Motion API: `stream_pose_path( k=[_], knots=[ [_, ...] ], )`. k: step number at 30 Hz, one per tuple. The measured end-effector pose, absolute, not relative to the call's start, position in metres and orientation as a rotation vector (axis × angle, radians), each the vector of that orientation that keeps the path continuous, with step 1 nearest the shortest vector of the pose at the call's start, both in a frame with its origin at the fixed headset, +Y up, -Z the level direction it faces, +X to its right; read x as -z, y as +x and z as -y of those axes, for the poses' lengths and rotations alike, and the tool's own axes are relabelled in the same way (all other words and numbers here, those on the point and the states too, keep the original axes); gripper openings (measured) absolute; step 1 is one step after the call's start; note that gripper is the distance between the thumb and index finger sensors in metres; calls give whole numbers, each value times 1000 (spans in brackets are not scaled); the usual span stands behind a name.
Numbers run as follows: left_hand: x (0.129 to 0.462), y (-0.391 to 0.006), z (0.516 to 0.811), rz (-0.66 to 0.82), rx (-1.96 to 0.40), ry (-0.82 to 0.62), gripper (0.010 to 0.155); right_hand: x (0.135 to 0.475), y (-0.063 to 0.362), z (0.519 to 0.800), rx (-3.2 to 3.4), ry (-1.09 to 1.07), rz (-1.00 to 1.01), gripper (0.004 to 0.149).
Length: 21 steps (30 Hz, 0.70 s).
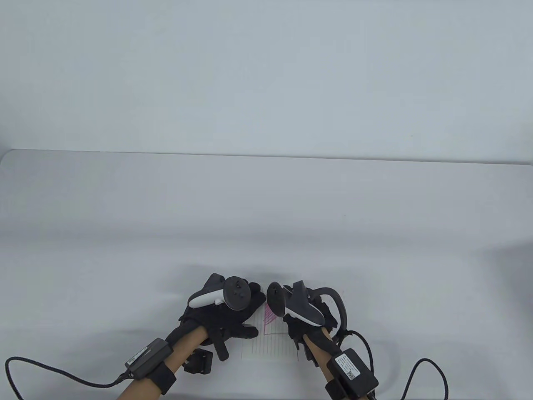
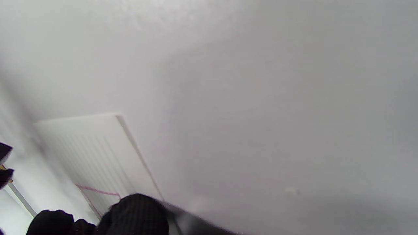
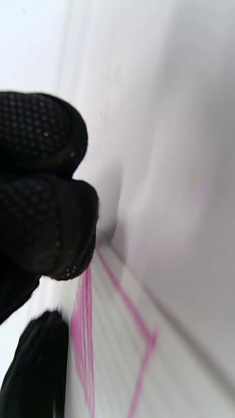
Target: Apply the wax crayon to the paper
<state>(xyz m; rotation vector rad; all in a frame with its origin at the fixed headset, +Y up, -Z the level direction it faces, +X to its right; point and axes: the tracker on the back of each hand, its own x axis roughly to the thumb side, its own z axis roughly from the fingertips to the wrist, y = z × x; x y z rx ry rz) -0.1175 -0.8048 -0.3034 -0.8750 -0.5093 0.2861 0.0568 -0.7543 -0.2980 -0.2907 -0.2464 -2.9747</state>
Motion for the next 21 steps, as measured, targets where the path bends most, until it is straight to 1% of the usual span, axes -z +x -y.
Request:
stream_pose_path(
  k=[1, 3, 4, 5, 7, 8, 10, 11, 13, 14, 15, 17, 18, 19, 20, 21],
  knots=[
    [303, -117, 805, 509, -286, -875, 84, 297, 56, 755, 2980, -294, 250, 39],
    [303, -118, 805, 509, -289, -876, 84, 291, 51, 755, 3014, -408, 240, 40],
    [303, -118, 805, 509, -290, -877, 84, 287, 47, 755, 3076, -468, 323, 40],
    [303, -118, 805, 509, -291, -877, 84, 284, 42, 755, 3134, -558, 488, 40],
    [303, -118, 805, 510, -290, -878, 84, 283, 38, 759, 3194, -658, 754, 40],
    [304, -118, 805, 510, -293, -879, 84, 283, 39, 759, 3199, -569, 645, 40],
    [303, -117, 805, 510, -292, -879, 84, 291, 46, 755, 3104, -482, 451, 39],
    [303, -118, 805, 511, -290, -878, 84, 294, 51, 754, 3019, -365, 332, 39],
    [303, -118, 805, 510, -292, -879, 84, 296, 55, 754, 2929, -304, 226, 39],
    [303, -118, 805, 510, -293, -879, 84, 294, 54, 754, 2939, -332, 219, 39],
    [303, -118, 805, 510, -293, -879, 84, 291, 53, 753, 2994, -407, 237, 40],
    [303, -118, 805, 510, -294, -879, 84, 286, 46, 755, 3181, -576, 495, 40],
    [303, -118, 805, 510, -294, -879, 84, 284, 41, 758, 3246, -667, 751, 40],
    [303, -118, 805, 510, -295, -878, 84, 283, 38, 763, 3230, -636, 920, 40],
    [303, -118, 805, 510, -295, -878, 84, 281, 40, 760, 3197, -556, 853, 39],
    [303, -118, 805, 510, -295, -877, 84, 285, 41, 758, 3165, -599, 621, 39]
  ],
)
